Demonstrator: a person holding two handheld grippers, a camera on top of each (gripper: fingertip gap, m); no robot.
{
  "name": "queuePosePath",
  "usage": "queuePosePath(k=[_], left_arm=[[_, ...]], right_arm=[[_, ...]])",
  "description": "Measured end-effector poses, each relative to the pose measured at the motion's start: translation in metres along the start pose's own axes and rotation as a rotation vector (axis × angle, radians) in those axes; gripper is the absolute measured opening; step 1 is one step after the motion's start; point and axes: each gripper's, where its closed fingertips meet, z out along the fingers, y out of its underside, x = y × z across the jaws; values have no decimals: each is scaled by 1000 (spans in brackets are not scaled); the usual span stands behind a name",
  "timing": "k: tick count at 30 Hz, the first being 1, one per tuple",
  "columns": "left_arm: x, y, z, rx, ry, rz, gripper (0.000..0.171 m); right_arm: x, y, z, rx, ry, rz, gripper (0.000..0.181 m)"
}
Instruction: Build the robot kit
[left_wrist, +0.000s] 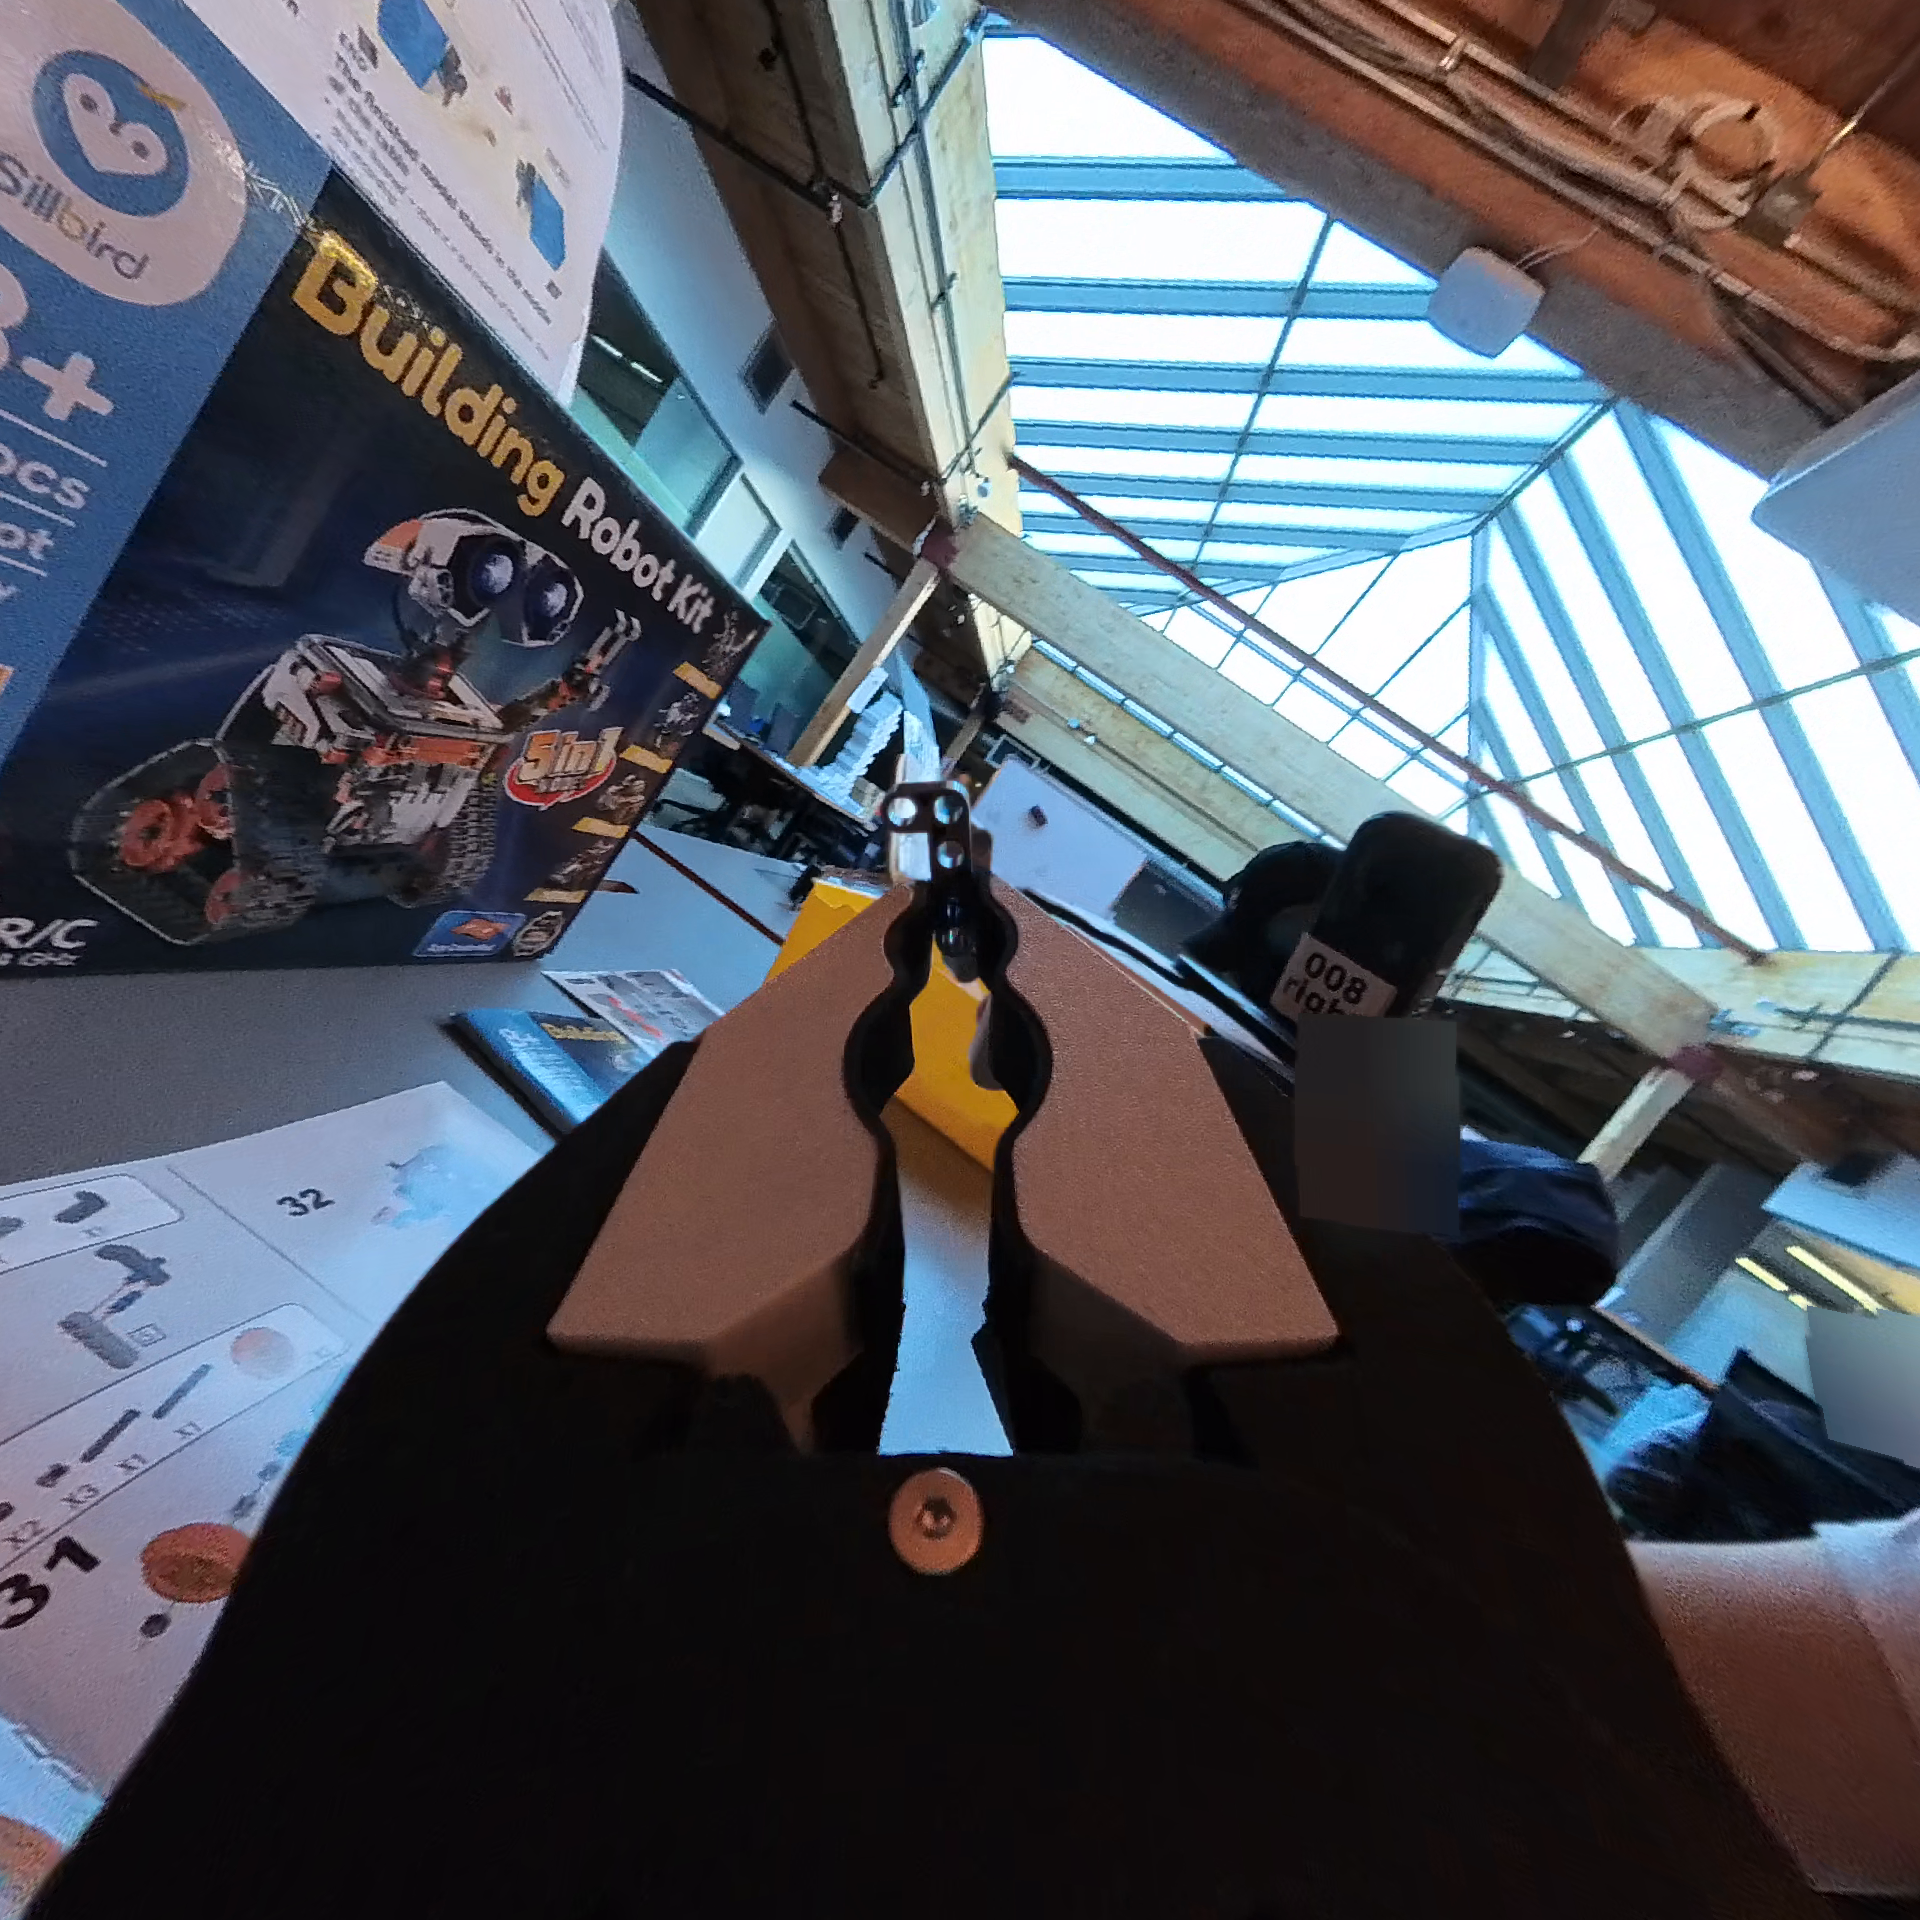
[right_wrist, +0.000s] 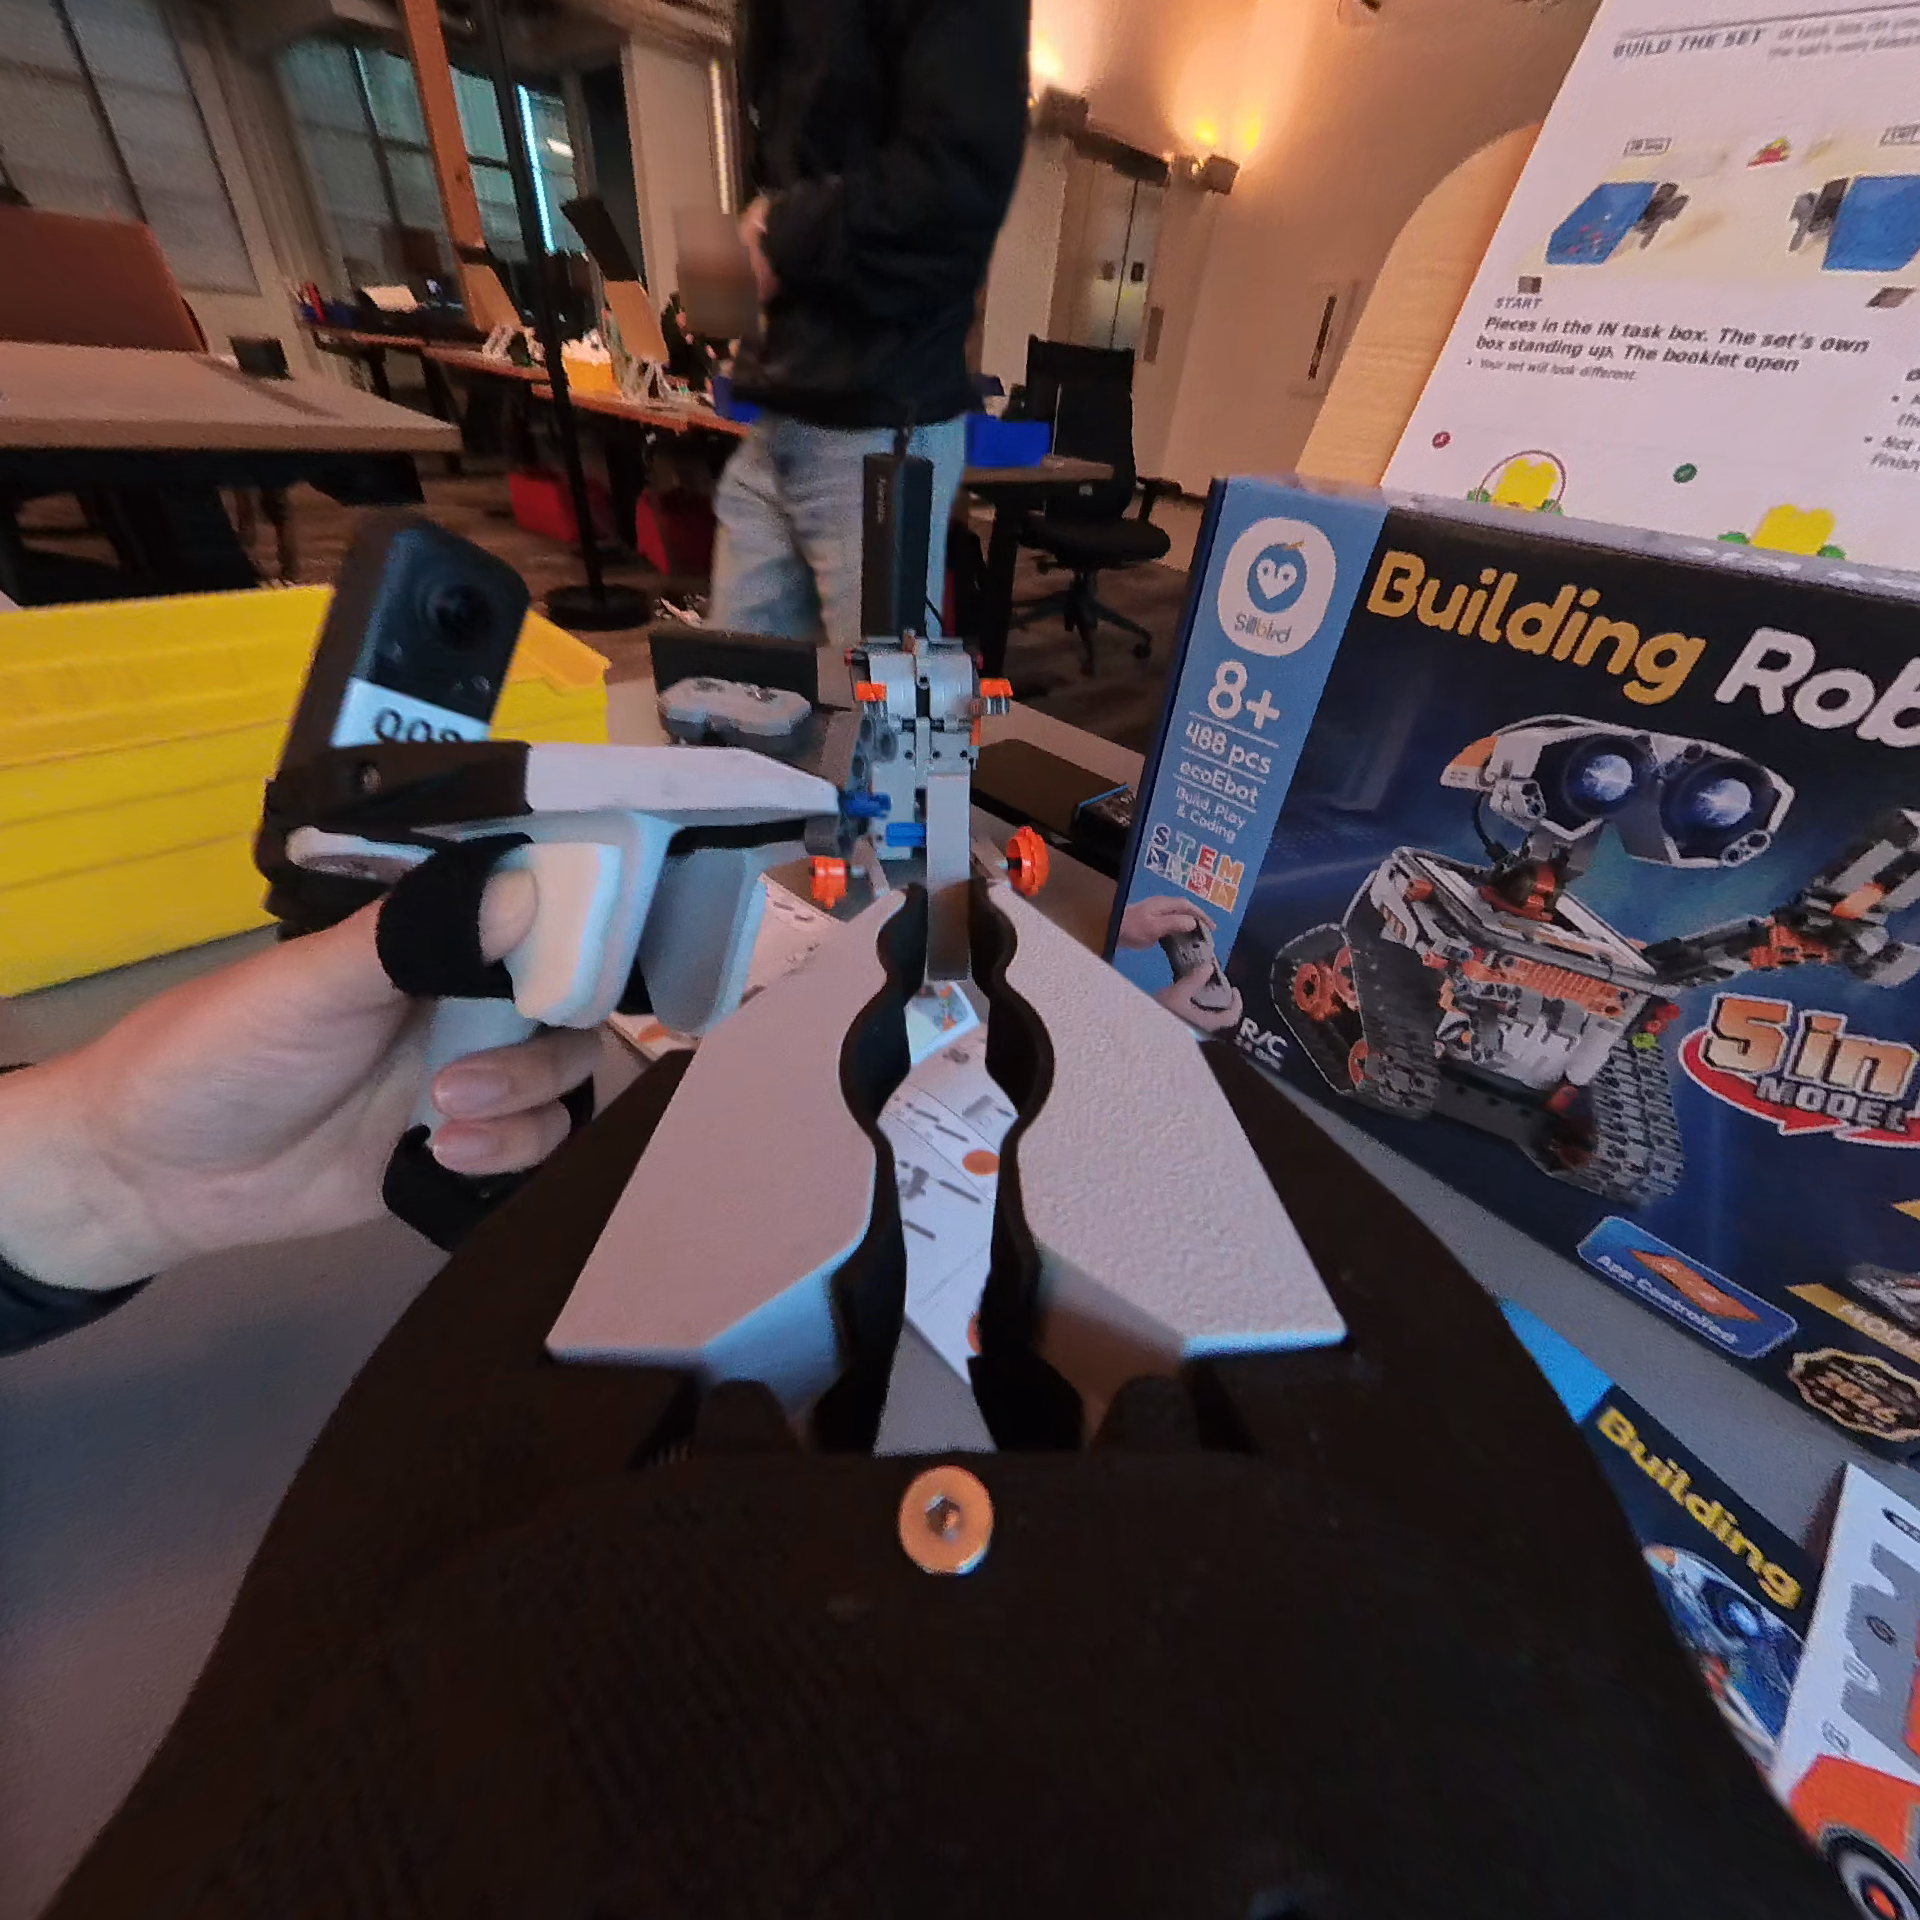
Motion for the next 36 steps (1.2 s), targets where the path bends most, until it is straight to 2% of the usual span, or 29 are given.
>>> queuePosePath(k=[5,10,18,29,36], left_arm=[[2,8,5,-31,-7,46,4],[7,9,5,-13,-10,94,4],[7,12,10,-10,-42,140,4],[-1,18,10,-38,-86,146,5],[-2,19,9,-59,-89,142,4]], right_arm=[[-8,11,0,-8,-63,23,7],[-1,1,-4,71,19,45,4],[1,4,-4,27,145,-198,6],[0,12,-6,-6,148,-301,6],[-1,13,-5,12,119,-291,5]])
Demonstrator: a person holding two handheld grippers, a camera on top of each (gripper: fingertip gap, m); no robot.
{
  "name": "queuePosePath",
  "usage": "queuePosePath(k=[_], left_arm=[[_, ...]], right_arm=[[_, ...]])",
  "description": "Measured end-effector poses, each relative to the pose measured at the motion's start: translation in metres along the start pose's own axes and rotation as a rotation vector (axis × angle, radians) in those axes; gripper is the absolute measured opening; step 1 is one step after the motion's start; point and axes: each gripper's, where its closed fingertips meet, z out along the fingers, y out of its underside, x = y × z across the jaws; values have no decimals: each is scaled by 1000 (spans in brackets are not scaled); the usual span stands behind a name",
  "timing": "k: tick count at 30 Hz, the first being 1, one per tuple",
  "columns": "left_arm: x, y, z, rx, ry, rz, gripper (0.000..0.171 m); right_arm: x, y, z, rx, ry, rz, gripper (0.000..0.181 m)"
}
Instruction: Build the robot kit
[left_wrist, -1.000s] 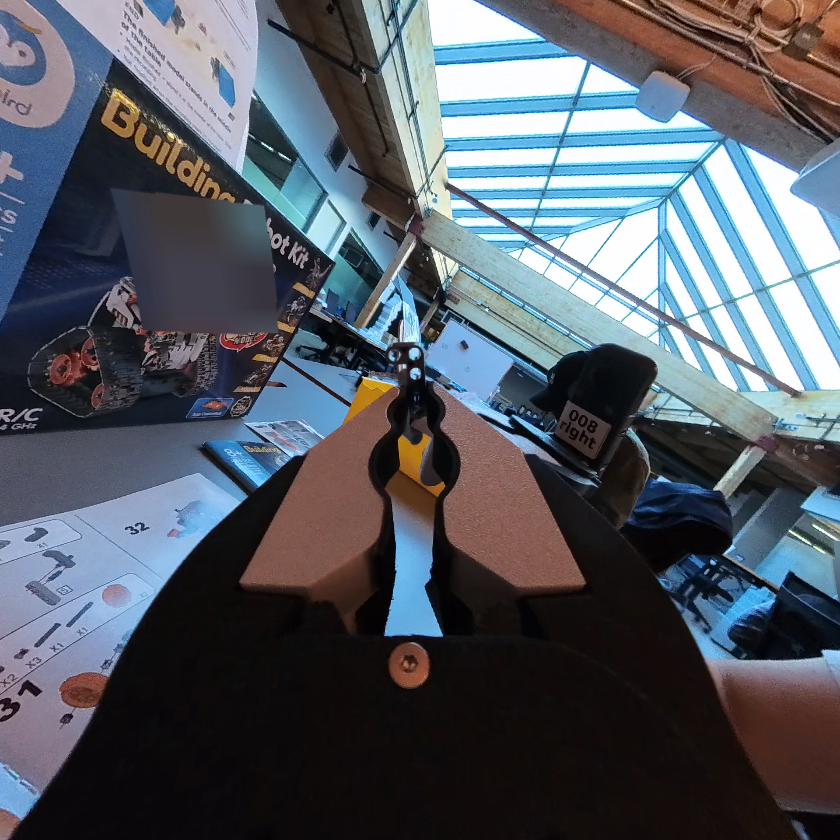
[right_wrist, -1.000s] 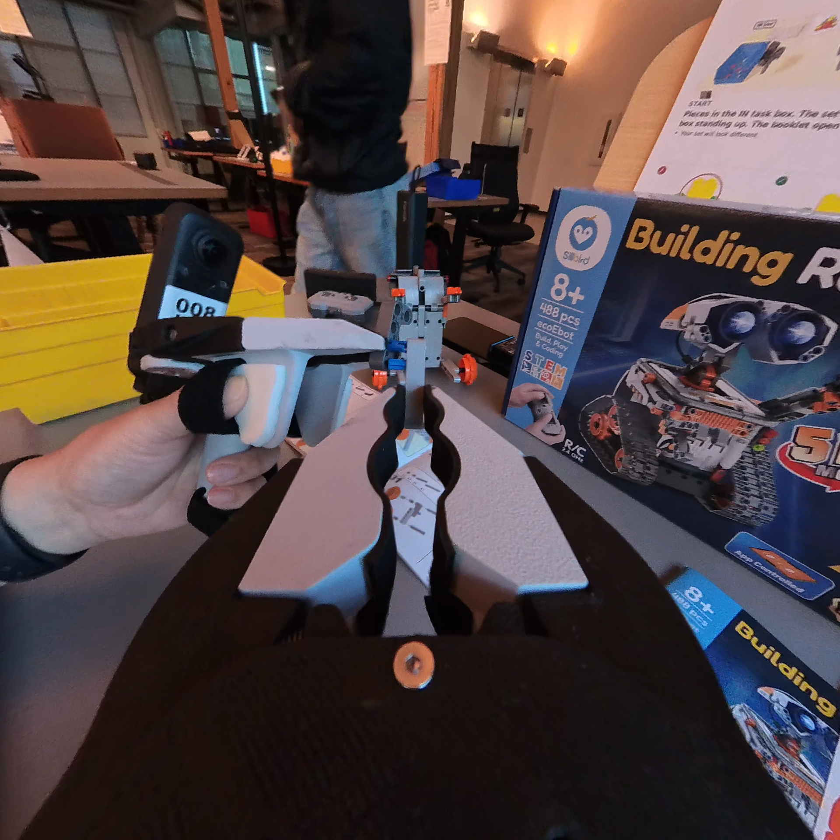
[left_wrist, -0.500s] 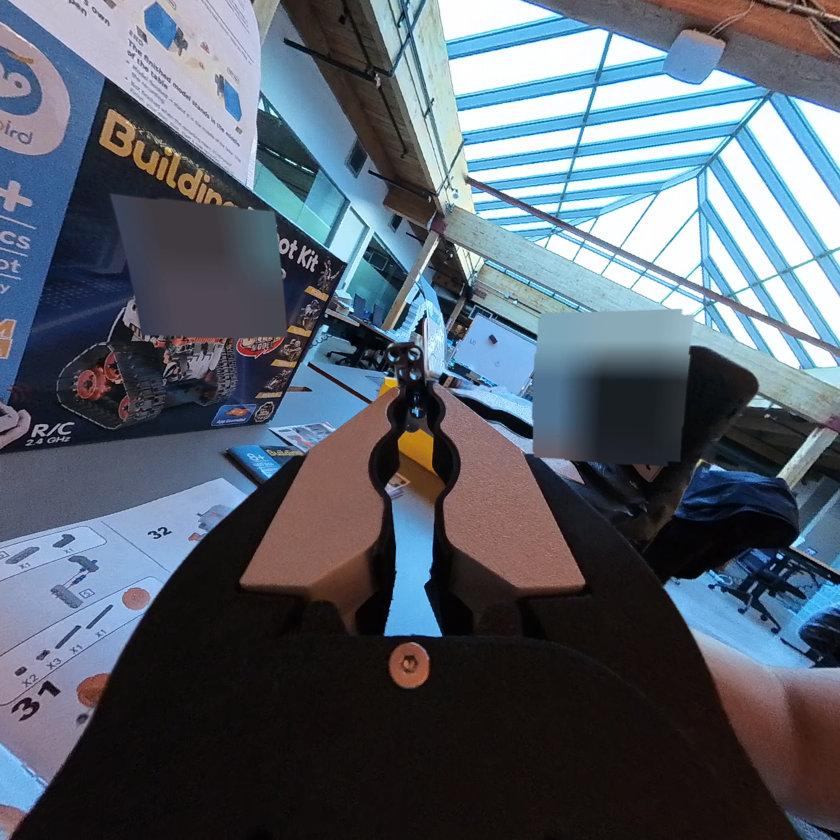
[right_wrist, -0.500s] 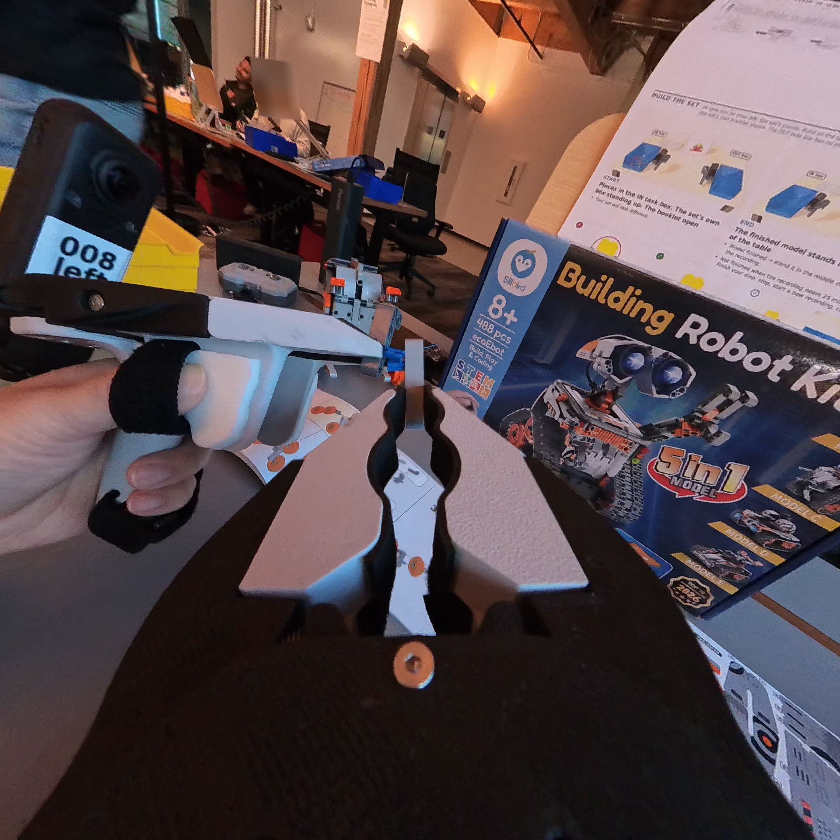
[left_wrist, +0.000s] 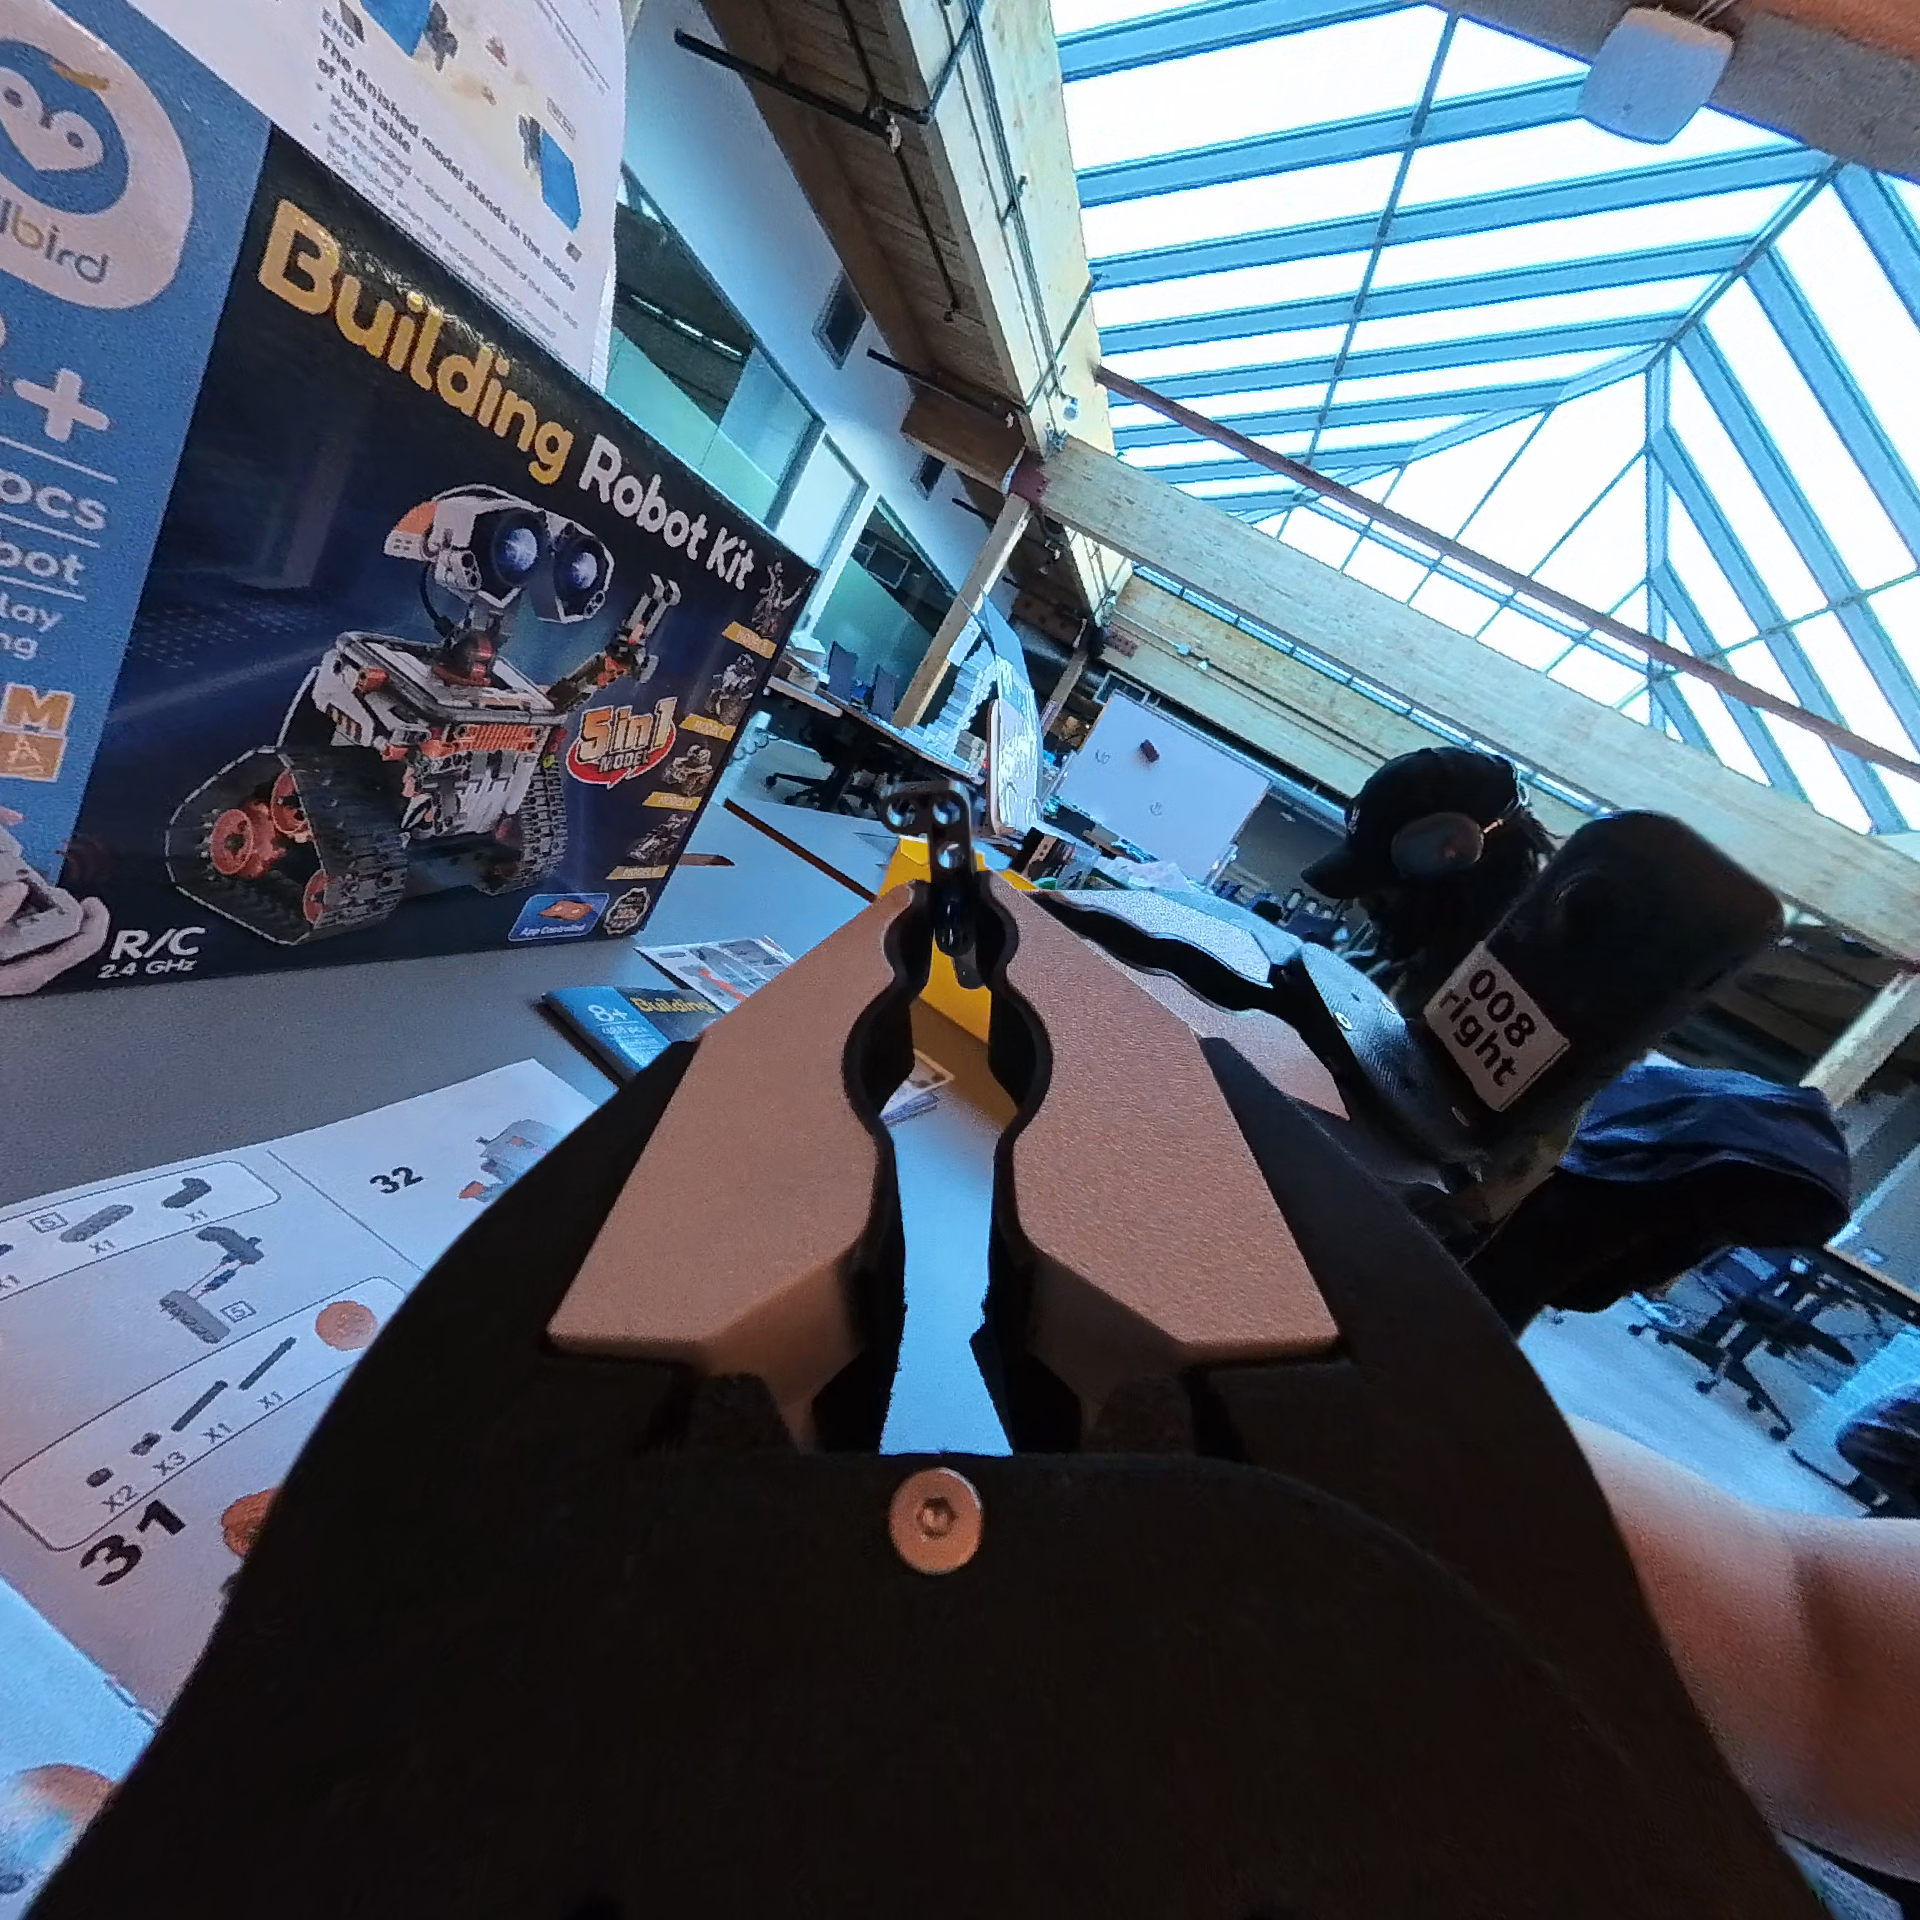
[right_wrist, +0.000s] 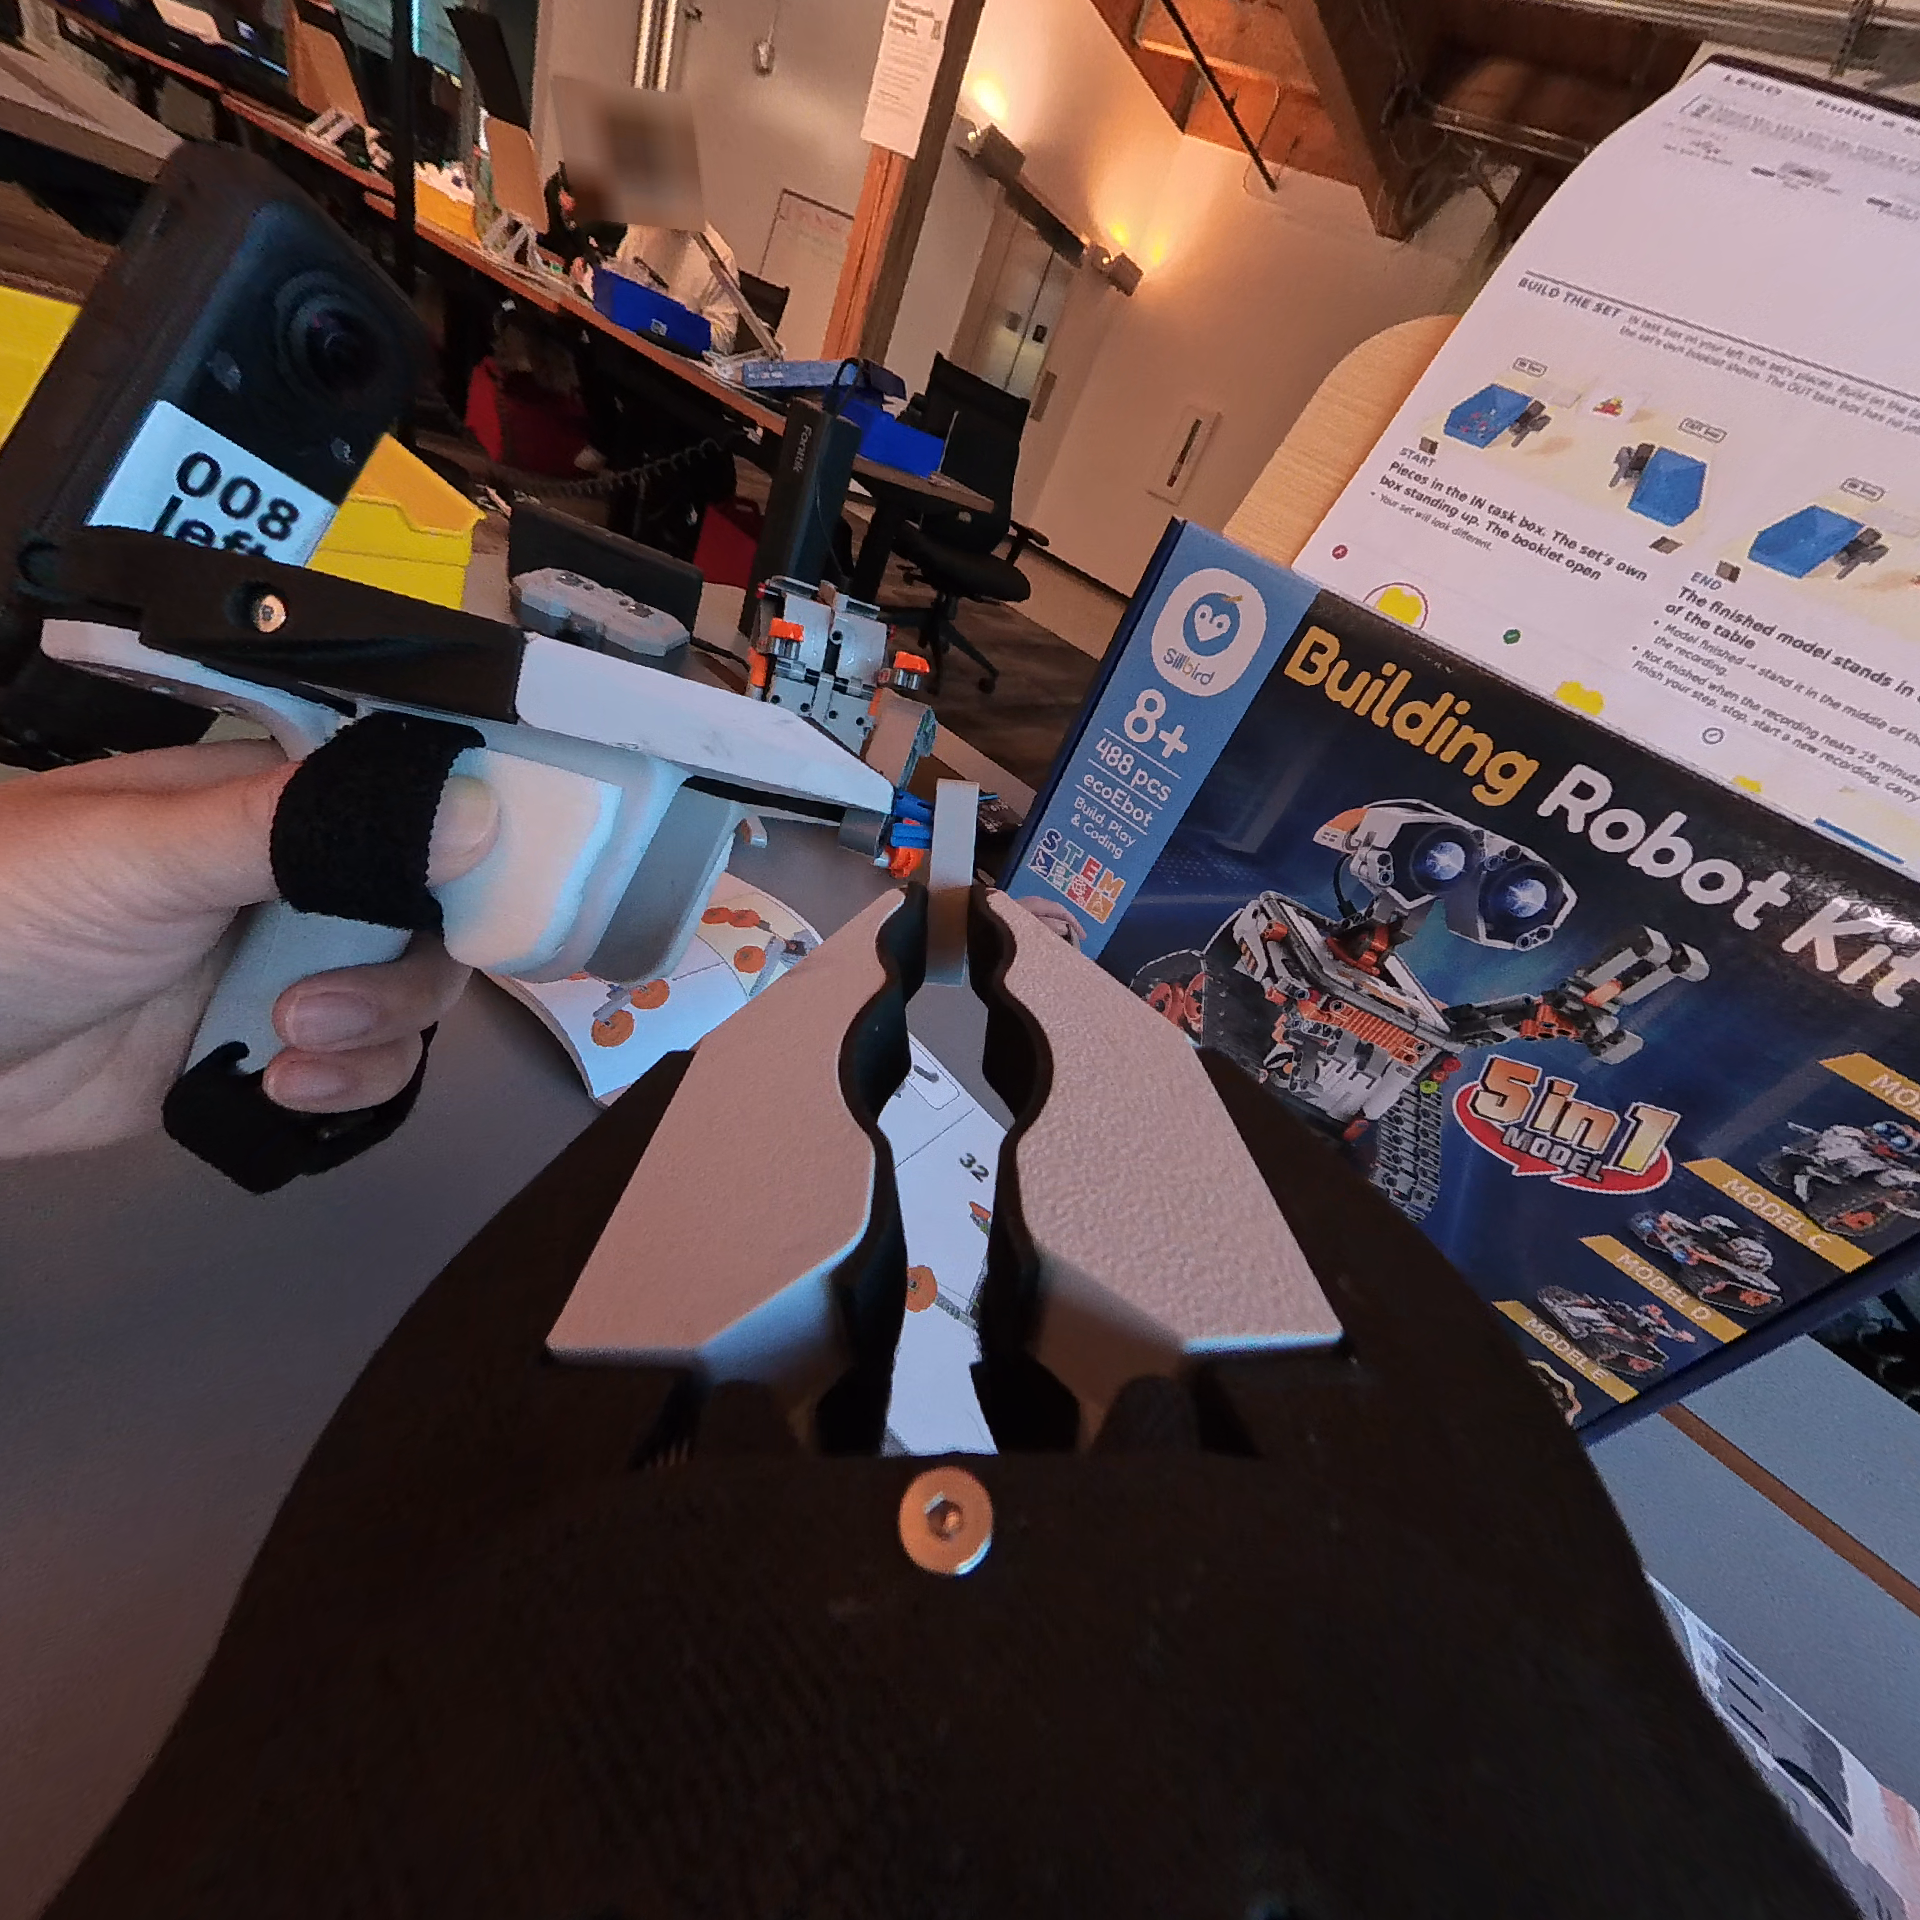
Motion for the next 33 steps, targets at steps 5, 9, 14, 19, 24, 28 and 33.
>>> queuePosePath(k=[5,9,14,19,24,28,33], left_arm=[[-5,6,0,-54,-48,60,4],[-6,10,0,-100,-70,110,4],[-6,10,-1,-101,-56,64,4],[-7,9,-2,-109,-71,76,4],[-6,9,-3,-105,-74,63,4],[-6,8,-4,-94,-89,73,4],[-6,6,-4,-62,-97,57,4]], right_arm=[[-2,7,1,-20,-50,7,5],[-1,12,0,-25,-75,-6,5],[-2,13,0,-31,-86,-27,5],[-5,13,0,-33,-109,-48,5],[-7,12,-1,-39,-102,-76,5],[-8,11,-1,-45,-98,-84,5],[-8,10,0,-39,-78,-67,5]])
